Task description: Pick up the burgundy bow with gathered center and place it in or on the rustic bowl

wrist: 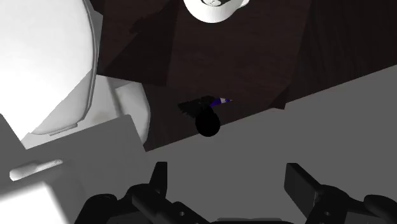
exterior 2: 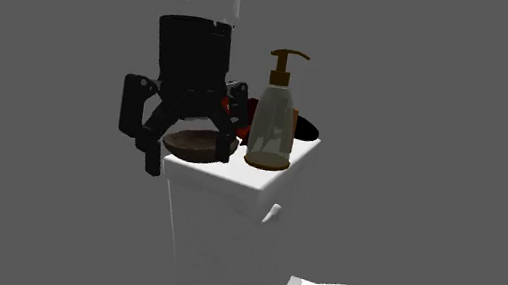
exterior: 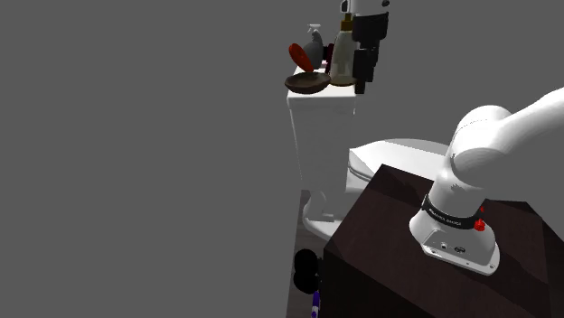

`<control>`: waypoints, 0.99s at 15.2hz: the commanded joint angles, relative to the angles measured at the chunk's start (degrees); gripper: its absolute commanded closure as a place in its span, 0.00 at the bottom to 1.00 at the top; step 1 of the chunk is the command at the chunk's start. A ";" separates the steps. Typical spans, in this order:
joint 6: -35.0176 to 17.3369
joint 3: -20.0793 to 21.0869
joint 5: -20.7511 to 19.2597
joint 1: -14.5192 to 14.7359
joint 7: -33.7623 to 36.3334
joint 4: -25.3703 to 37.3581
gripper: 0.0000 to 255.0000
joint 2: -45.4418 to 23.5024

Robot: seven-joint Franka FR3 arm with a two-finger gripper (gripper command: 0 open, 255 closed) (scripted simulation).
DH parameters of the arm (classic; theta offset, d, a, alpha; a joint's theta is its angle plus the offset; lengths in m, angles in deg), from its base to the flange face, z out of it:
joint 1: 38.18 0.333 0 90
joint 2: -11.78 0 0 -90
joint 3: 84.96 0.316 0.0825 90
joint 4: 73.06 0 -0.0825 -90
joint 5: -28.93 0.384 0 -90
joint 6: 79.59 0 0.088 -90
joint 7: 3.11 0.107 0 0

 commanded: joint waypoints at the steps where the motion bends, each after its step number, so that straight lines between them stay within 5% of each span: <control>1: 0.00 0.00 0.00 0.00 0.00 0.00 0.00 0.00; 15: -9.84 -5.33 0.81 -9.41 12.74 19.27 0.00 -25.56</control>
